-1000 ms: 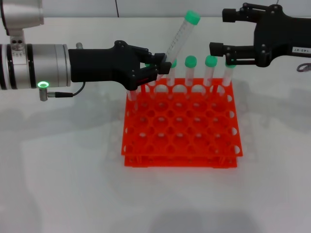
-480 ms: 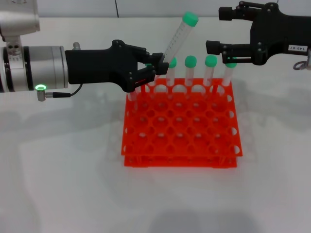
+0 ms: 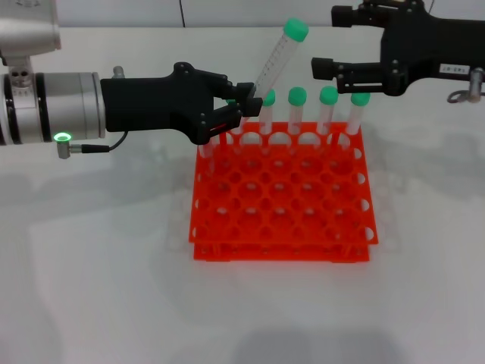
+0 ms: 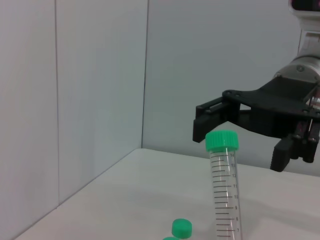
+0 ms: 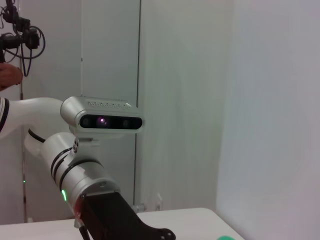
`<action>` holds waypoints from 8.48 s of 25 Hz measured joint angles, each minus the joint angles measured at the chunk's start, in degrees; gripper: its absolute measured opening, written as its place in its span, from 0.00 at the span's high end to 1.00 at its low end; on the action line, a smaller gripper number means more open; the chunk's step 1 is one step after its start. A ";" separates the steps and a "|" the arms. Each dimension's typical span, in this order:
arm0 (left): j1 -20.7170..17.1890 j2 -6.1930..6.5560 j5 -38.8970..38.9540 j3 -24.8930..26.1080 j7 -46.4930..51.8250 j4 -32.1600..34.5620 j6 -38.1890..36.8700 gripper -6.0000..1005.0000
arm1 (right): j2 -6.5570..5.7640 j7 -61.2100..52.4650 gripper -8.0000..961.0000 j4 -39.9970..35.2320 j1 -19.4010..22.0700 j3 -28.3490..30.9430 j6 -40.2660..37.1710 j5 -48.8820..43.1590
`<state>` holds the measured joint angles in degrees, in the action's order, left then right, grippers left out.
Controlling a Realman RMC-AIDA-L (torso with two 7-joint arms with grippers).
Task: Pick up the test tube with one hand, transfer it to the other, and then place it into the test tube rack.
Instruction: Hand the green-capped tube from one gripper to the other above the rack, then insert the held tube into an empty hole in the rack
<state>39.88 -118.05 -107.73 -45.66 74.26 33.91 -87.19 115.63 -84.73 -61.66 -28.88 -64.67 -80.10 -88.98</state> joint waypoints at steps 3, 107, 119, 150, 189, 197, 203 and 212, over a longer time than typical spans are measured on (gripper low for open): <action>-0.06 0.02 0.00 -0.02 0.04 -0.04 0.00 0.80 | -0.04 0.00 0.28 1.61 -1.17 -0.02 0.04 0.04; 0.02 -0.16 0.08 -0.13 0.36 0.37 -0.68 0.80 | 0.08 0.53 0.64 6.03 -4.69 -2.84 2.17 3.86; 0.02 -0.16 0.10 -0.13 0.35 0.37 -0.68 0.80 | -0.06 0.53 0.69 6.02 -4.69 -2.90 2.05 3.80; -0.32 -0.77 0.21 -0.13 0.42 0.56 -0.64 0.76 | -0.32 0.60 0.70 6.11 -5.05 -3.03 1.71 2.96; -11.73 -0.96 2.11 -0.13 22.17 18.21 -11.03 0.11 | -0.23 0.32 0.72 5.32 -3.29 -4.18 1.83 3.12; -19.92 -0.82 -1.78 -0.20 32.89 30.85 -15.08 0.11 | -0.06 0.07 0.71 4.89 -2.02 -5.04 1.73 3.44; -23.88 0.30 -7.53 0.28 33.99 36.34 -17.14 0.12 | 0.22 -0.04 0.71 4.97 -1.61 -6.65 1.85 4.39; -25.47 1.88 -16.99 4.56 31.85 40.23 -17.81 0.12 | 0.25 -0.09 0.71 5.32 -1.16 -11.38 6.27 7.57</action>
<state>14.42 -116.17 -124.72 -41.10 106.11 74.14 -105.00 115.88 -84.82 -56.34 -30.05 -76.05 -73.82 -81.41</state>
